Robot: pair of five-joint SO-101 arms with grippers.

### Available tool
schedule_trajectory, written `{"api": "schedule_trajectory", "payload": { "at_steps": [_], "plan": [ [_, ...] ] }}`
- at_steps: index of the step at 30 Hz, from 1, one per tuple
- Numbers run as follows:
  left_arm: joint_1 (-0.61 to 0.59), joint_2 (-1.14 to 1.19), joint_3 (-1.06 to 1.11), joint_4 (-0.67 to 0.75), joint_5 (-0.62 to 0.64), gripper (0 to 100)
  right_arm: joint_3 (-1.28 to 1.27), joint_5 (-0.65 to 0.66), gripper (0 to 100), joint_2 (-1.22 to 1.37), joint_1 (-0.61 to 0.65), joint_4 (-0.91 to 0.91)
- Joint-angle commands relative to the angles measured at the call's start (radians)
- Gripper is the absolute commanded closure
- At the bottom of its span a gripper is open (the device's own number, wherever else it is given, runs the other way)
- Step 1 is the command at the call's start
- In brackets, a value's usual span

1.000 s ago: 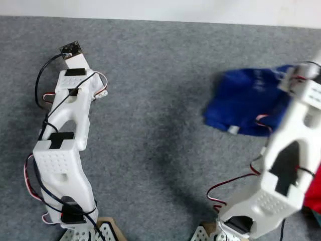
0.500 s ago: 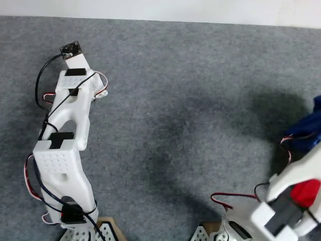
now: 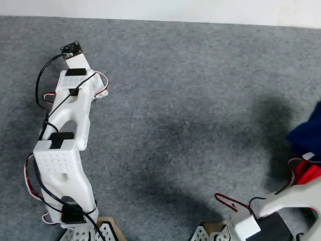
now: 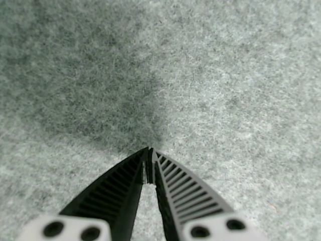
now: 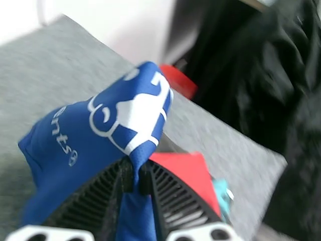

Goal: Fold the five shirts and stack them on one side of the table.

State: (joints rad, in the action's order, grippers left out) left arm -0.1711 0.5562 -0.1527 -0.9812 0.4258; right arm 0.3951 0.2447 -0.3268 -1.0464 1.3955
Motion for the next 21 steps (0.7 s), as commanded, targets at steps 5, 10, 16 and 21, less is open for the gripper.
{"api": "schedule_trajectory", "payload": {
  "at_steps": [5,10,16,21],
  "plan": [
    [0.024,-0.007,-0.021,0.018,0.0,99,-0.206,0.064,99.1,0.007,-0.234,-0.174],
    [0.031,-0.007,-0.021,0.018,0.0,99,-0.41,0.118,99.1,0.015,-0.366,-0.358],
    [0.031,-0.007,-0.021,0.018,0.0,99,-0.687,0.238,99.1,0.016,-0.415,-0.564],
    [0.031,-0.007,-0.021,0.018,0.0,99,-0.886,0.278,99.1,0.016,-0.414,-0.723]
  ]
}}
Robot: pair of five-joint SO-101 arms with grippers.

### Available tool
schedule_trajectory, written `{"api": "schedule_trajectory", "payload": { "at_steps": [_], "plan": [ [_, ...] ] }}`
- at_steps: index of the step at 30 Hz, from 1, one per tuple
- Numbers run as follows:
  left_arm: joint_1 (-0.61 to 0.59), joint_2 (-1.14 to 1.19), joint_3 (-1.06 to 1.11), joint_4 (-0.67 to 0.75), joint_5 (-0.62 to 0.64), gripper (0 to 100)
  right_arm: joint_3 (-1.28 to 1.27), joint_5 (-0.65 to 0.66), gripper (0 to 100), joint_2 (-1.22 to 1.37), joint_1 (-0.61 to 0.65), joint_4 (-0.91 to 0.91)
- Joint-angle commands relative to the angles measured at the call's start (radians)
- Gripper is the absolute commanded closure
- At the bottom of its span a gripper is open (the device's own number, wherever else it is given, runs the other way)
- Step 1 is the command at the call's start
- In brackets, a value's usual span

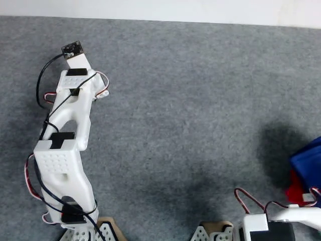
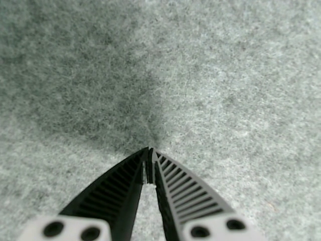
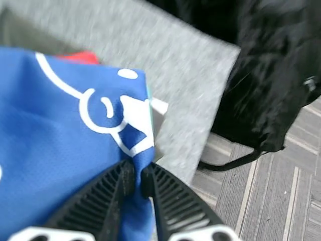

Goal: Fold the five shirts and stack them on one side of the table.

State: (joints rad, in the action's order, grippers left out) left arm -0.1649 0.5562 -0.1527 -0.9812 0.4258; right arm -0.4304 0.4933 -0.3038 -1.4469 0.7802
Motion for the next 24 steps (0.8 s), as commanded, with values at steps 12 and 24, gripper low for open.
{"api": "schedule_trajectory", "payload": {
  "at_steps": [12,24],
  "plan": [
    [0.025,-0.007,-0.021,0.018,0.0,99,0.096,-0.236,77.2,-0.016,0.013,-0.174],
    [0.025,-0.007,-0.021,0.035,0.0,99,0.45,-0.416,78.4,-0.013,0.326,0.208]
  ]
}}
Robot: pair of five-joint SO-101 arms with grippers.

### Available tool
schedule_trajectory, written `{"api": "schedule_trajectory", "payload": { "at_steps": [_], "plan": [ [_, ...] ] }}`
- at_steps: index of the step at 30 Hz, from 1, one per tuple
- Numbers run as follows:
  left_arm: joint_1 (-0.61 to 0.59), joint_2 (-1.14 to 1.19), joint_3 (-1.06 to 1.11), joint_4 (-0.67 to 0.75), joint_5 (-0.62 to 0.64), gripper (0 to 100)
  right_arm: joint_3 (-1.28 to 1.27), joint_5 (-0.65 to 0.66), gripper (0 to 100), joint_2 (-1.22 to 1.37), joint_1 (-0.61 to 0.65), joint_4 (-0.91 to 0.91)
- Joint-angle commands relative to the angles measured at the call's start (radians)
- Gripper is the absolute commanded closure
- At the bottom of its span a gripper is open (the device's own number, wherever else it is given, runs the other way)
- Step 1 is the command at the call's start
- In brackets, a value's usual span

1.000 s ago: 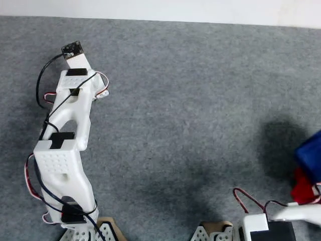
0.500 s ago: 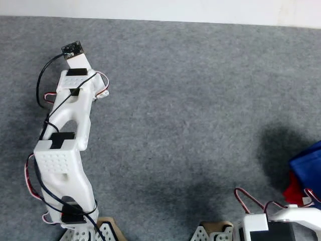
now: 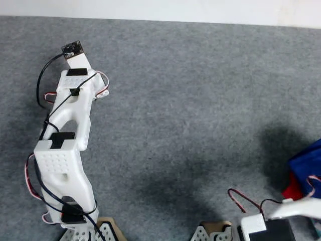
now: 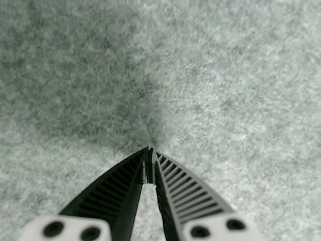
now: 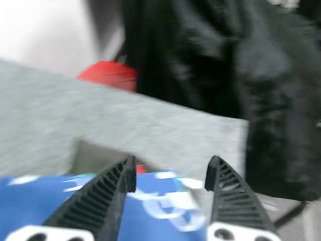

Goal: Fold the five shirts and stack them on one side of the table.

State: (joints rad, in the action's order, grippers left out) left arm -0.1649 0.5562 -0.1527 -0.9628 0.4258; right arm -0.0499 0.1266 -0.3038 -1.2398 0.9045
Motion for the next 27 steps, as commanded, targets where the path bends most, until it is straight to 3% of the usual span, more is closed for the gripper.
{"api": "schedule_trajectory", "payload": {
  "at_steps": [1,5,13,22,27],
  "plan": [
    [0.025,-0.008,-0.021,0.017,0.0,99,0.073,-0.071,80.1,-0.016,0.165,0.116],
    [0.024,-0.013,-0.021,0.017,0.0,99,0.127,-0.147,89.3,-0.03,0.371,0.272],
    [0.015,-0.088,-0.024,0.005,0.0,99,0.191,-0.164,99.2,-0.148,0.837,0.542],
    [-0.041,-0.507,-0.019,-0.273,-0.003,99,0.186,-0.273,99.2,-0.41,1.254,0.631],
    [-0.082,-0.742,-0.019,-0.39,-0.114,99,0.101,-0.267,99.2,-0.607,1.412,0.65]
  ]
}}
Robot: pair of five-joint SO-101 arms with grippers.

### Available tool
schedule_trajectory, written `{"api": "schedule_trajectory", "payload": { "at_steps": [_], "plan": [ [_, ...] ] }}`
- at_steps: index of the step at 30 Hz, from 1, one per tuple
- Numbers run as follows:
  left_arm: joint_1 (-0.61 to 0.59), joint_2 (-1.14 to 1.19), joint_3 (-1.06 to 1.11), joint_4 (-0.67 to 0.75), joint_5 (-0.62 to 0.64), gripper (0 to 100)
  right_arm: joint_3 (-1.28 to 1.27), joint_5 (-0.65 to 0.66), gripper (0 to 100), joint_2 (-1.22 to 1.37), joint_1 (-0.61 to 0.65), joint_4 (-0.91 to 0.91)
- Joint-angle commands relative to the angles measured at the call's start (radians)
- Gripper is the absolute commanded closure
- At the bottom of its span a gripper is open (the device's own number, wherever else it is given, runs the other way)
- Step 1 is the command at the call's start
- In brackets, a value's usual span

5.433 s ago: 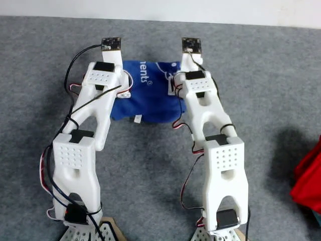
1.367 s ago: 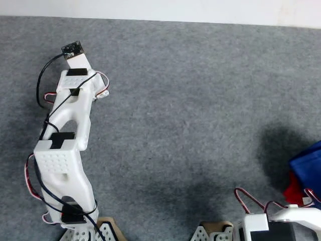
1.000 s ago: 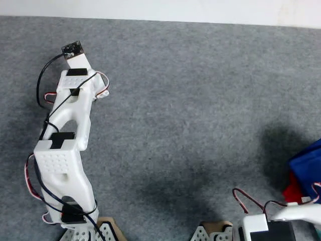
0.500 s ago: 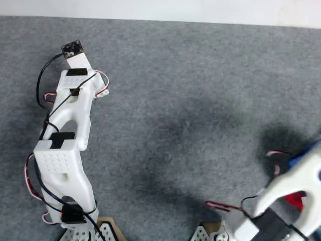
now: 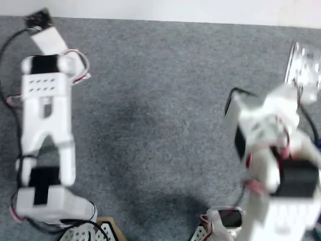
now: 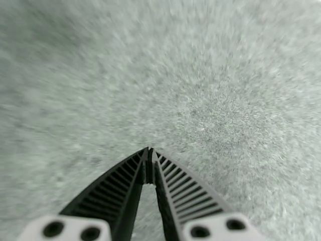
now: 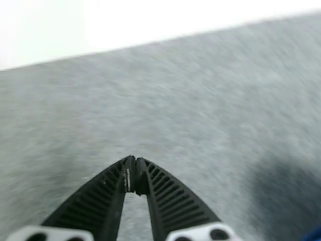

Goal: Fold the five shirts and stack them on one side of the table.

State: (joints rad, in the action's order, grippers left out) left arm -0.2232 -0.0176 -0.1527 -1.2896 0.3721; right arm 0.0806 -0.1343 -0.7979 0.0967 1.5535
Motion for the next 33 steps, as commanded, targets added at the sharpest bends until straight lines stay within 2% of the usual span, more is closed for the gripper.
{"api": "schedule_trajectory", "payload": {
  "at_steps": [1,5,10,14,22,29,33],
  "plan": [
    [-0.031,-0.22,-0.019,-0.089,-0.075,99,-0.068,-0.005,99.2,-0.16,0.097,-0.007],
    [-0.038,-0.423,0.035,-0.155,-0.112,99,-0.268,0.121,99.2,-0.341,0.151,-0.11],
    [-0.033,-0.691,0.252,-0.149,-0.12,99,-0.561,0.239,99.2,-0.565,0.166,-0.266],
    [-0.033,-0.889,0.475,-0.054,-0.12,99,-0.825,0.295,99.2,-0.668,0.163,-0.432],
    [-0.033,-1.257,0.955,0.143,-0.19,99,-1.176,0.293,99.2,-0.68,0.125,-0.601],
    [-0.031,-1.555,1.279,0.27,-0.207,99,-1.356,0.261,99.2,-0.665,0.105,-0.565],
    [-0.027,-1.699,1.434,0.313,-0.207,99,-1.412,0.158,99.2,-0.662,-0.007,-0.526]
  ]
}}
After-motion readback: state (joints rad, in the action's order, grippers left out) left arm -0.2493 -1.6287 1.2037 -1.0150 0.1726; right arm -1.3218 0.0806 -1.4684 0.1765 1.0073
